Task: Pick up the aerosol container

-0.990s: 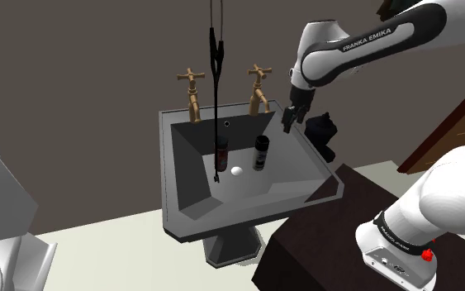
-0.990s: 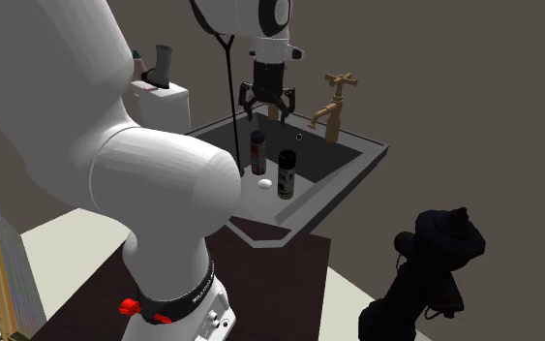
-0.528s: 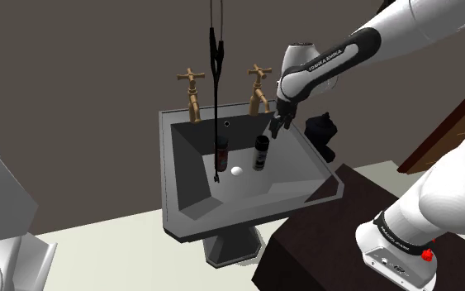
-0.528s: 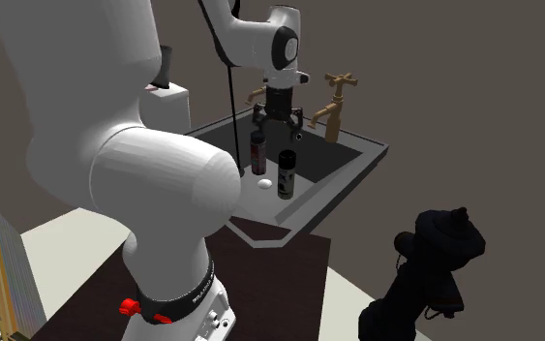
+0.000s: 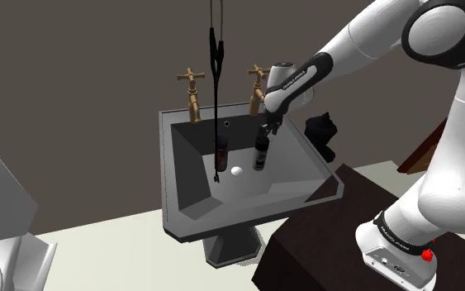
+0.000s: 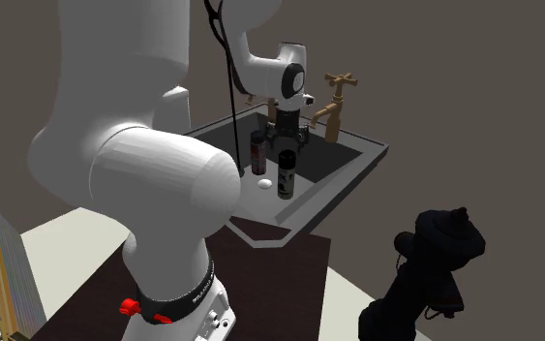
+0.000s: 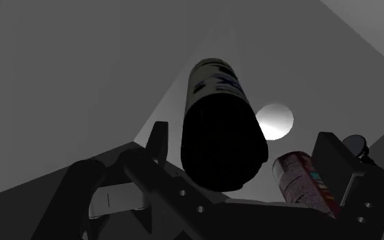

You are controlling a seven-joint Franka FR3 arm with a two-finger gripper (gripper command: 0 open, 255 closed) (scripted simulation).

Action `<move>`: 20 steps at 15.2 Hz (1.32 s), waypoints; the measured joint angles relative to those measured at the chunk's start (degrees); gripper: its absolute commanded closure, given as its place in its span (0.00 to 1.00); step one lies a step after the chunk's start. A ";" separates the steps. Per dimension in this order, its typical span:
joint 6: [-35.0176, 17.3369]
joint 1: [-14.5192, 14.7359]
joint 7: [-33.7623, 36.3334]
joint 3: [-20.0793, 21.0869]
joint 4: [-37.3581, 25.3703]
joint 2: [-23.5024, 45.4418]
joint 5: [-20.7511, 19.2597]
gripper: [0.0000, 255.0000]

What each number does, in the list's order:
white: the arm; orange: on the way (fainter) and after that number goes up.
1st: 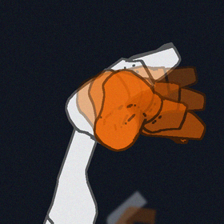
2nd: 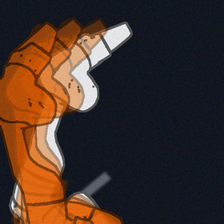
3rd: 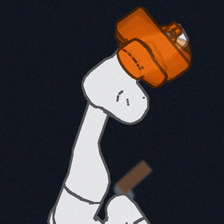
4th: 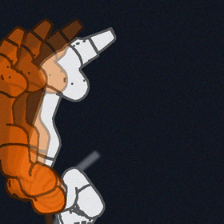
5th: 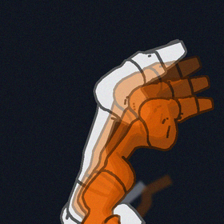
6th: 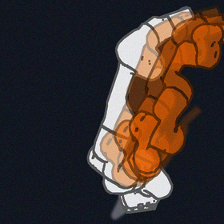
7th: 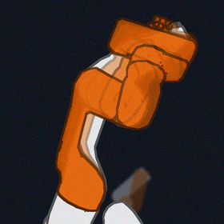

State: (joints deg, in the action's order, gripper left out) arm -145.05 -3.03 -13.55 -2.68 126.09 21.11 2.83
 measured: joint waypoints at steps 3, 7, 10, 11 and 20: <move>-1.35 -0.11 -0.18 0.09 -2.75 3.88 0.07 0.00; -3.69 -0.29 -0.43 0.26 -3.57 7.00 0.30 0.00; -4.94 -0.33 -0.49 0.37 -3.76 8.46 0.42 1.00; -5.05 -0.35 -0.49 0.35 -3.84 8.59 0.43 1.00; -5.19 -0.35 -0.50 0.38 -3.97 8.71 0.45 1.00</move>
State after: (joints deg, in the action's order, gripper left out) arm -150.24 -3.38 -14.05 -2.30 122.12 29.81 3.28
